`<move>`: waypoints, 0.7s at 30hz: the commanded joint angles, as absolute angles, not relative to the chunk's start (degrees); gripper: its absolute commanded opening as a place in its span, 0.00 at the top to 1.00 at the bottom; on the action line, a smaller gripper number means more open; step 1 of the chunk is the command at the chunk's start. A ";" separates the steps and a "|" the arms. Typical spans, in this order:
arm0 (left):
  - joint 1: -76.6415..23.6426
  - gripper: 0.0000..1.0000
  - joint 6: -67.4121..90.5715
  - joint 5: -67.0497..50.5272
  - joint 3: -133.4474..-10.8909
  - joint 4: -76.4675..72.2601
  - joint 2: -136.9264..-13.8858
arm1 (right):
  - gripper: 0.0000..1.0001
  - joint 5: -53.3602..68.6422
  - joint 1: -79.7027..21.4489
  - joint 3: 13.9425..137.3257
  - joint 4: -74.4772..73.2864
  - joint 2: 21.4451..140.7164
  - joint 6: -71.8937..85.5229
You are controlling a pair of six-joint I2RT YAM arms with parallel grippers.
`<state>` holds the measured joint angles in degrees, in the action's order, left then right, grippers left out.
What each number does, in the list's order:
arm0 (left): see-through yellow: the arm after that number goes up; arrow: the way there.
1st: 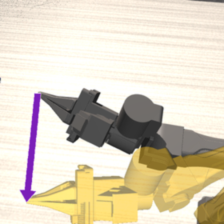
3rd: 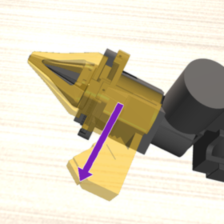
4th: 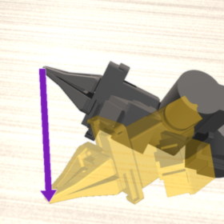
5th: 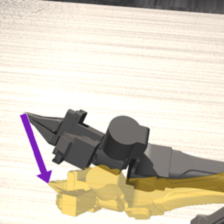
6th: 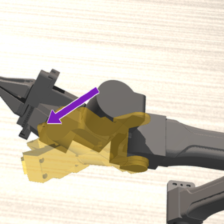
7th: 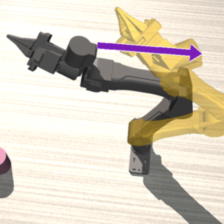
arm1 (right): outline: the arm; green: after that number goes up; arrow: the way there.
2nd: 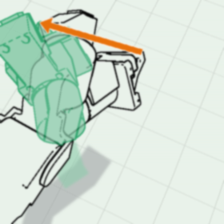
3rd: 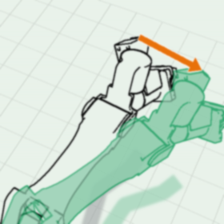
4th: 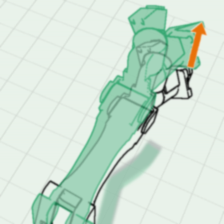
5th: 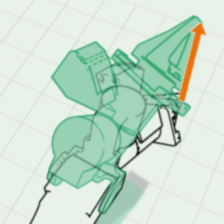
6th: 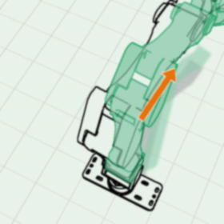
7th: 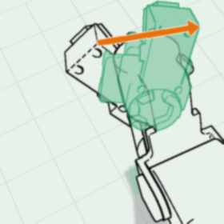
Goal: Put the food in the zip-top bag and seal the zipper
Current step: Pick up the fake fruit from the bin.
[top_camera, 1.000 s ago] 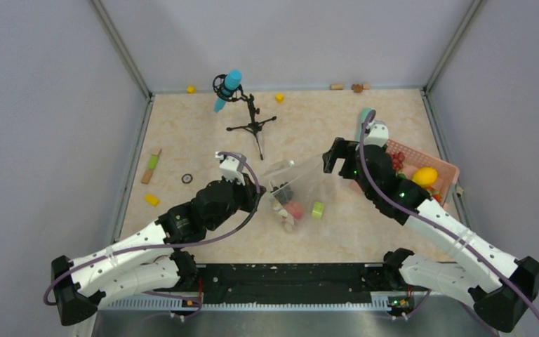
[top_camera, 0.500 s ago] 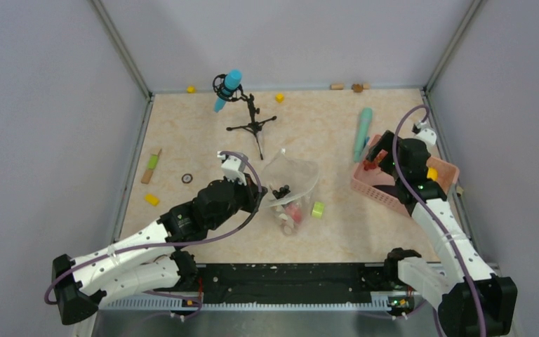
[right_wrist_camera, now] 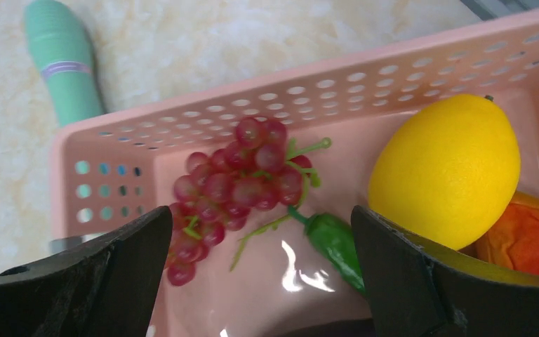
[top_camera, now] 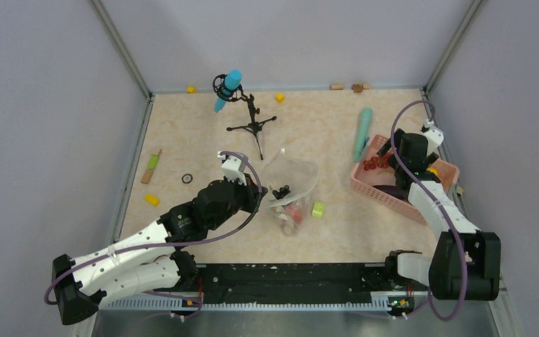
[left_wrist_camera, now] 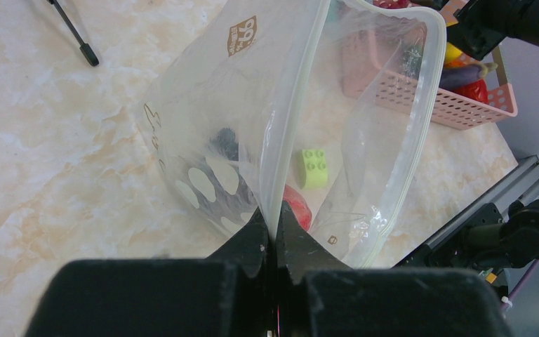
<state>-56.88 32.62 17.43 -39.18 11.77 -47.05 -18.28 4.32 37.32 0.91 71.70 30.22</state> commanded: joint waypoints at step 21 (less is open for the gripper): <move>-56.76 1.00 31.99 15.98 -39.03 10.64 -47.22 | 0.28 2.97 16.36 35.66 21.97 89.57 34.77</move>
